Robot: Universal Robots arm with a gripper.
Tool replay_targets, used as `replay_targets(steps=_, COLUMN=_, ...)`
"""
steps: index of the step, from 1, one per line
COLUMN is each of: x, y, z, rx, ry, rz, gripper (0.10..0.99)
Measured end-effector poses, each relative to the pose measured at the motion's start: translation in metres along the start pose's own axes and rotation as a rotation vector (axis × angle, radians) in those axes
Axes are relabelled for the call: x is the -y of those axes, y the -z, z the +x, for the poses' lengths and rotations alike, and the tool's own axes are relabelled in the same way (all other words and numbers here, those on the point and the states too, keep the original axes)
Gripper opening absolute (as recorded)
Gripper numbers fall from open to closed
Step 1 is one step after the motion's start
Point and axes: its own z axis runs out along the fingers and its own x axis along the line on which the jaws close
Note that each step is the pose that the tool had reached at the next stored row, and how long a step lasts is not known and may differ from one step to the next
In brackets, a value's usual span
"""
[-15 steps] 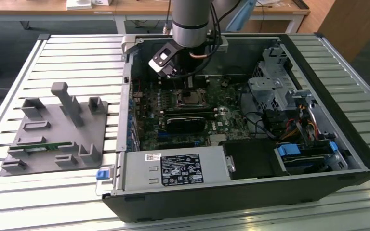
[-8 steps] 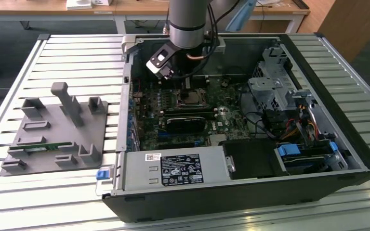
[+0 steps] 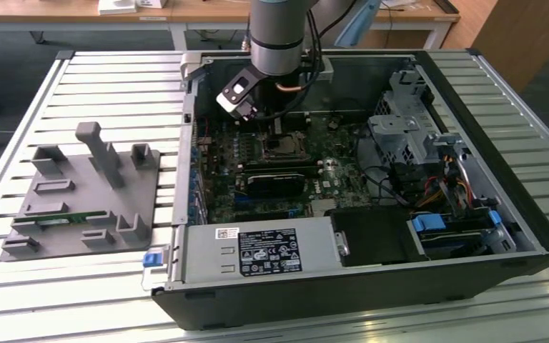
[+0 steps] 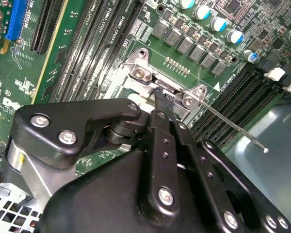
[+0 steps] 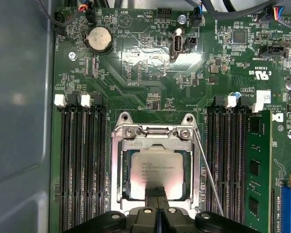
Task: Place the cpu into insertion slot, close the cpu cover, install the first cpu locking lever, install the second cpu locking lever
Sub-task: 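Close the cpu cover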
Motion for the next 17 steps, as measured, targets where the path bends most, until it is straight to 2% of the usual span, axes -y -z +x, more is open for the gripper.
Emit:
replay_targets(steps=3, x=-0.0001, y=0.0017, z=0.0001, rx=-0.0009, ry=0.0, rz=-0.001, gripper=0.106)
replay_targets(steps=7, x=-0.0002, y=0.0095, z=-0.0001, rx=-0.0004, ry=0.0, rz=0.0, gripper=0.106)
replay_targets(steps=9, x=-0.0004, y=0.0111, z=-0.0001, rx=-0.0004, ry=0.0, rz=0.0, gripper=0.106)
replay_targets(steps=17, x=-0.0115, y=0.0109, z=-0.0001, rx=-0.0004, ry=0.0, rz=0.001, gripper=0.106)
